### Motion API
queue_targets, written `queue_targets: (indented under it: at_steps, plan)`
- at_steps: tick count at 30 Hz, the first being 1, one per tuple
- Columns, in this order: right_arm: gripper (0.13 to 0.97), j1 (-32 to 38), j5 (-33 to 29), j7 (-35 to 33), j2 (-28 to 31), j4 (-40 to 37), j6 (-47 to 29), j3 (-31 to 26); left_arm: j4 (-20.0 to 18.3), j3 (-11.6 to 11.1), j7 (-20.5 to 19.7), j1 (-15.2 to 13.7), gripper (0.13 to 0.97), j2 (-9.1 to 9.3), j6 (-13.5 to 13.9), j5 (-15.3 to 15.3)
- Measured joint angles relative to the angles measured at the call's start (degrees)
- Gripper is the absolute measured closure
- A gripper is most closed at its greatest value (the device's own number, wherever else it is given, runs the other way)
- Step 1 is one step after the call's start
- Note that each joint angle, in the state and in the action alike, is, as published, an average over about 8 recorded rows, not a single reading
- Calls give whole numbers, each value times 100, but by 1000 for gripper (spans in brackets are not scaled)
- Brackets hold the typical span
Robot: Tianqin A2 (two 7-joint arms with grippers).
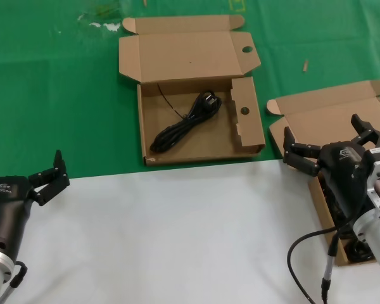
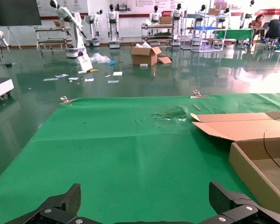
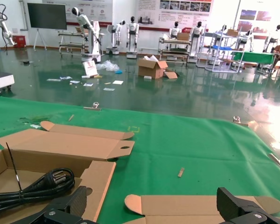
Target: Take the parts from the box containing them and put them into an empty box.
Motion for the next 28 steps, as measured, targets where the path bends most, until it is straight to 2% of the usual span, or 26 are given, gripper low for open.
queue_targets:
  at_steps: [28]
  plan:
    - [129, 0, 0, 0, 0, 0, 0, 0, 0, 0, 0, 0, 132, 0, 0, 0]
